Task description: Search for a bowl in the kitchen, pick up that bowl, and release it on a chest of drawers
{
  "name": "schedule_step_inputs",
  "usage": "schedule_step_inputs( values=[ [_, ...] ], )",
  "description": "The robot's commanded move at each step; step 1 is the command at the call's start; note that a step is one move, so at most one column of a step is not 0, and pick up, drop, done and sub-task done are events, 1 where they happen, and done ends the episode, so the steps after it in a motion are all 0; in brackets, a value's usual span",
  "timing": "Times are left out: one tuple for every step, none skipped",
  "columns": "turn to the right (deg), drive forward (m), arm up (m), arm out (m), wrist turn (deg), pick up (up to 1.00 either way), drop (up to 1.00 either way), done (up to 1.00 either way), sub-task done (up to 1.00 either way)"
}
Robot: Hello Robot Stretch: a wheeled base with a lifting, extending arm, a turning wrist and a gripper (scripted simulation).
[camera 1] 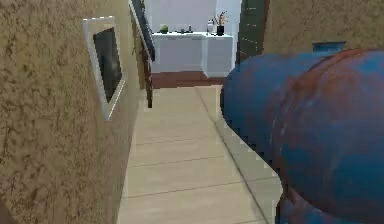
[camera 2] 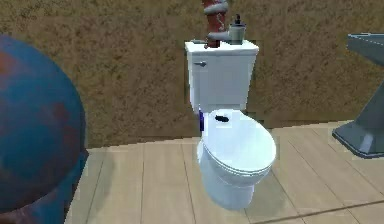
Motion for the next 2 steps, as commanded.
schedule_step_inputs(
  values=[
    [0.0, 1.0, 0.0, 0.0, 0.0, 0.0, 0.0, 0.0, 0.0],
    [-3.0, 0.0, 0.0, 0.0, 0.0, 0.0, 0.0, 0.0, 0.0]
  ],
)
